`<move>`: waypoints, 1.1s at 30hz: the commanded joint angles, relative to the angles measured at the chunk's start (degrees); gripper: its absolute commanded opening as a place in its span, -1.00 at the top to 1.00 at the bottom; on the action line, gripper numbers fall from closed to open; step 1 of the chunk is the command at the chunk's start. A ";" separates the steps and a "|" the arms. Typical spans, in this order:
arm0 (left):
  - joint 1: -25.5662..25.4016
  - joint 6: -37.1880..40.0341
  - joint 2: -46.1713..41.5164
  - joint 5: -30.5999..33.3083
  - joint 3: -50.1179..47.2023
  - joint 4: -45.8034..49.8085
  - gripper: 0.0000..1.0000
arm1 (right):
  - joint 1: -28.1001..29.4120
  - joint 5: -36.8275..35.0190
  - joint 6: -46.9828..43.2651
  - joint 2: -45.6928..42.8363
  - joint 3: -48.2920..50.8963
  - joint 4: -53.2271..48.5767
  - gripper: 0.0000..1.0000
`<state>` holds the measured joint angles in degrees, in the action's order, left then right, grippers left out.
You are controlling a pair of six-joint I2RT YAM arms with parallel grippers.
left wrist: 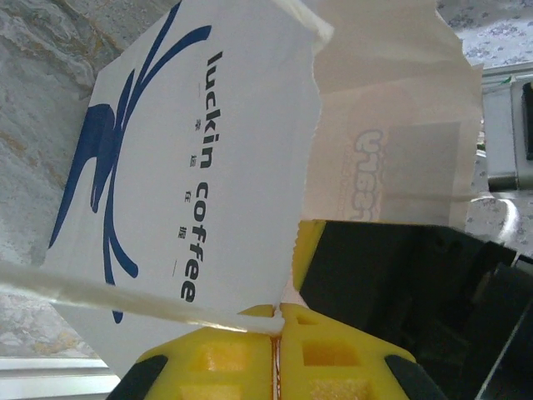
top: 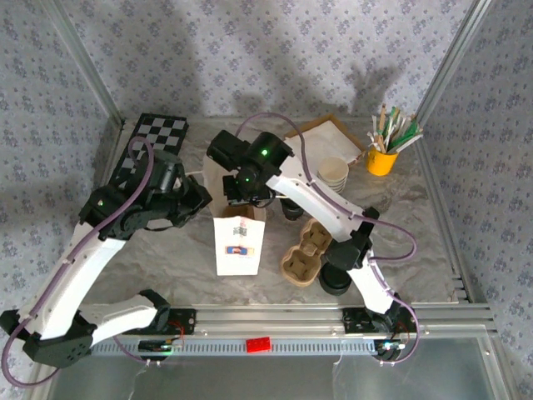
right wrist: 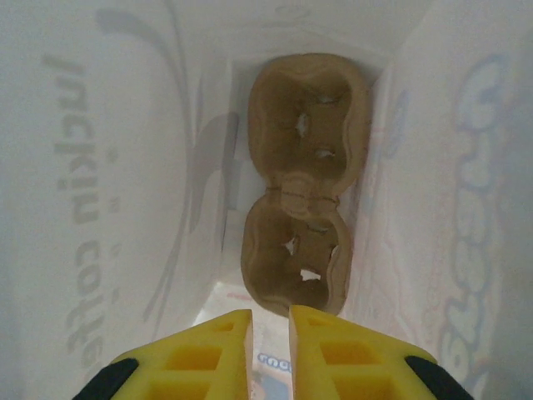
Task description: Pack the takeout coffee
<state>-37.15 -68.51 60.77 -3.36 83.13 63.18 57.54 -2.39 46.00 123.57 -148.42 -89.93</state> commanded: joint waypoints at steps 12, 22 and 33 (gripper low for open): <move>-1.73 -3.35 -3.69 -0.56 -6.99 -5.79 0.83 | -0.04 -5.79 -1.94 2.99 4.00 -1.58 0.66; -1.73 -4.89 -5.02 -1.28 -6.85 -8.29 0.83 | 0.99 -1.45 -2.37 3.22 -4.05 -3.24 0.62; -1.72 -13.94 -8.77 -1.82 -11.14 -18.18 0.89 | 1.25 1.42 -1.31 0.27 -5.56 -5.96 0.56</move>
<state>-38.74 -78.43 53.21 -3.70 73.14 50.94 58.28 -1.48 44.07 126.10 -151.63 -91.88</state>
